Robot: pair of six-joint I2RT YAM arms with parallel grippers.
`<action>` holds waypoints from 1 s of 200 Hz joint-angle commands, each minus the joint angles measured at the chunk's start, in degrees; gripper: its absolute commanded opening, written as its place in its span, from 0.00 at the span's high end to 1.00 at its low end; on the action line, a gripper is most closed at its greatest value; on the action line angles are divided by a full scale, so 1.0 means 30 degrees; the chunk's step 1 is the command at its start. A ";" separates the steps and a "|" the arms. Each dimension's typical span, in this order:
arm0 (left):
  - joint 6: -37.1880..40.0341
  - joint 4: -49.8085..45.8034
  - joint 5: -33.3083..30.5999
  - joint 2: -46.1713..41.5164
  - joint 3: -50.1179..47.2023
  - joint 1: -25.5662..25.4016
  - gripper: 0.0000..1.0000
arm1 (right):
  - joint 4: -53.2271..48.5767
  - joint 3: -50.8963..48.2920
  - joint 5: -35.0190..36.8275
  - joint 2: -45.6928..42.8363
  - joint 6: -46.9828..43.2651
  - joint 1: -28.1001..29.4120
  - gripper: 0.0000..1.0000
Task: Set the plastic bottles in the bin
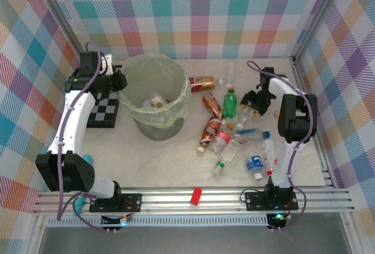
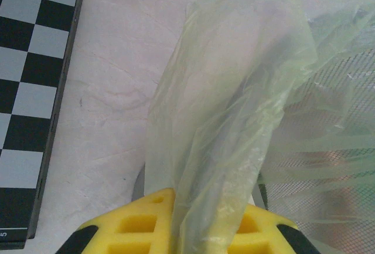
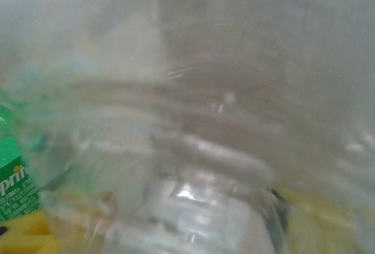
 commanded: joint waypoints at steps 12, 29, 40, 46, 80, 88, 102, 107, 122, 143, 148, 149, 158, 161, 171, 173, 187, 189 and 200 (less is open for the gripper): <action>-0.0272 -0.0138 0.0825 0.0876 -0.0839 0.0101 1.00 | -0.0512 0.0339 0.0150 -0.1575 -0.0185 -0.0250 0.44; -0.0316 -0.0193 0.1050 0.0909 -0.0788 0.0081 1.00 | -0.1148 0.0880 -0.0037 -0.2164 -0.0415 -0.0364 0.45; -0.0331 -0.0305 0.1057 0.0948 -0.0745 -0.0001 1.00 | -0.1632 0.1347 -0.0179 -0.2679 -0.0566 -0.0371 0.46; -0.0333 -0.0414 0.1062 0.0962 -0.0690 -0.0074 1.00 | -0.1872 0.1578 -0.0321 -0.2865 -0.0656 -0.0377 0.46; -0.0156 -0.1338 0.1285 0.1238 -0.0027 -0.0623 1.00 | -0.3034 0.3371 -0.2972 -0.4571 -0.1136 -0.0356 0.47; -0.0076 -0.1552 0.1335 0.1325 0.0065 -0.0804 1.00 | -0.3084 0.3855 -0.4141 -0.4996 -0.1169 -0.0346 0.47; -0.0009 -0.1687 0.1469 0.1386 0.0006 -0.1103 1.00 | -0.3384 0.4931 -0.5774 -0.5647 -0.1201 -0.0018 0.47; -0.0012 -0.1639 0.1589 0.1392 -0.0063 -0.1164 1.00 | -0.3609 0.5447 -0.5967 -0.5850 -0.1279 0.0217 0.47; -0.0038 -0.1517 0.1873 0.1405 -0.0226 -0.1336 1.00 | -0.4216 0.7196 -0.6012 -0.6346 -0.1405 0.1285 0.47; 0.0119 -0.1613 0.1889 0.1387 -0.0218 -0.1607 1.00 | -0.4868 0.9608 -0.6272 -0.6482 -0.1320 0.3172 0.48; 0.0206 -0.1696 0.1944 0.1411 -0.0171 -0.1634 1.00 | -0.4970 1.0202 -0.6300 -0.6432 -0.1290 0.3757 0.48; 0.0216 -0.1708 0.1938 0.1414 -0.0169 -0.1642 1.00 | -0.4995 1.0324 -0.6306 -0.6410 -0.1290 0.3883 0.48; 0.0406 -0.1947 0.1961 0.1441 -0.0011 -0.1747 1.00 | -0.5203 1.1451 -0.6250 -0.6060 -0.1289 0.4976 0.48; 0.0475 -0.2016 0.1961 0.1468 0.0053 -0.1764 1.00 | -0.5310 1.1861 -0.6209 -0.5936 -0.1292 0.5335 0.48; 0.0619 -0.2185 0.1931 0.1528 0.0180 -0.1867 1.00 | -0.5486 1.3236 -0.6058 -0.5336 -0.1195 0.6563 0.48; 0.0632 -0.2174 0.1917 0.1533 0.0168 -0.1880 1.00 | -0.5488 1.3510 -0.6021 -0.5260 -0.1155 0.6794 0.48; 0.0665 -0.2146 0.1906 0.1542 0.0192 -0.2000 1.00 | -0.5242 1.5435 -0.6011 -0.4106 -0.0863 0.8435 0.48; 0.0665 -0.2171 0.1911 0.1558 0.0208 -0.2023 1.00 | -0.5207 1.5685 -0.6017 -0.3949 -0.0860 0.8646 0.48; 0.0694 -0.2174 0.1932 0.1564 0.0260 -0.2087 1.00 | -0.5400 1.7536 -0.5948 -0.2880 -0.0834 0.9661 0.48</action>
